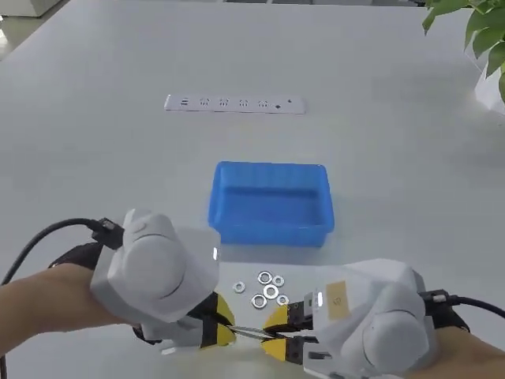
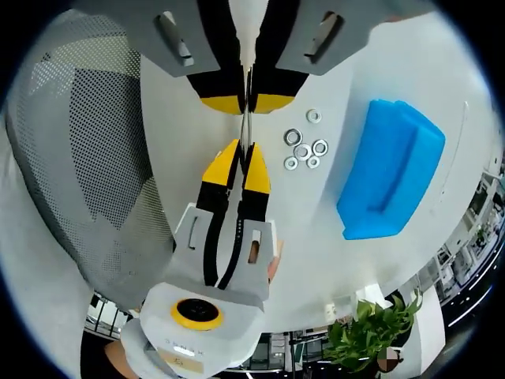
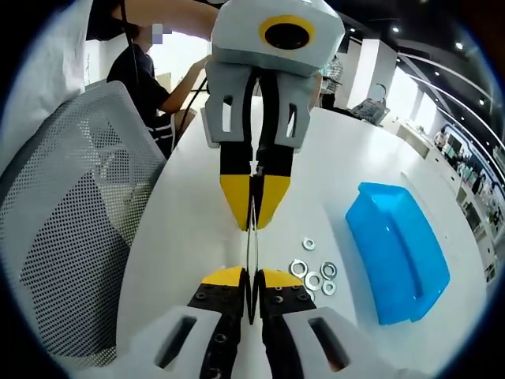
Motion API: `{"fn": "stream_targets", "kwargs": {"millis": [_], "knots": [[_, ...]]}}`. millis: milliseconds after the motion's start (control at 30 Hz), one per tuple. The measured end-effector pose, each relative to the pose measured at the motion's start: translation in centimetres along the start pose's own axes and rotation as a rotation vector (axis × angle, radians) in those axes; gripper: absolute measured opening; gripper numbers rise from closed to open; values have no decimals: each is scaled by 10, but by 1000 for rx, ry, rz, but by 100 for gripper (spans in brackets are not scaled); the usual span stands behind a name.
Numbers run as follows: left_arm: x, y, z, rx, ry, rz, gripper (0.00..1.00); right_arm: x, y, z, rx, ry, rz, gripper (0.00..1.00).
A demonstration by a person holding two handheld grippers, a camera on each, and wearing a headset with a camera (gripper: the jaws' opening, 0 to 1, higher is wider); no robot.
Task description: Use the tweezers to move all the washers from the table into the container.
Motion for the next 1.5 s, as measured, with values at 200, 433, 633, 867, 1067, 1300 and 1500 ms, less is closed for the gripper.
{"fn": "stream_targets", "kwargs": {"millis": [200,433,633,867,1067,1300,1500], "knots": [[1,-17,-8,27,-22,37,7,2,-5,-7,23,12,-18,7],[0,-33,-8,55,-45,70,5,7,-6,-12,70,41,21,7],[-2,-39,-5,83,-52,67,5,8,-4,-16,85,50,38,7],[-2,-44,0,125,-58,47,6,7,-1,-19,107,61,59,7],[-3,-45,-1,129,-54,51,10,6,-2,-20,109,60,54,7],[0,-51,-1,186,-21,45,11,6,-1,-19,118,56,59,7],[-1,-53,1,189,-19,68,8,5,-2,-17,122,52,55,7]]}}
Point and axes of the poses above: the centre of the closed fingertips' face, and the gripper's own axes: z roughly forward along the fingers, x roughly to its right, y roughly out of its underside, the point moved 9 cm from there along -z, roughly backward along the fingers, and after that the axes turned 12 degrees about x, right-handed, at the moved point
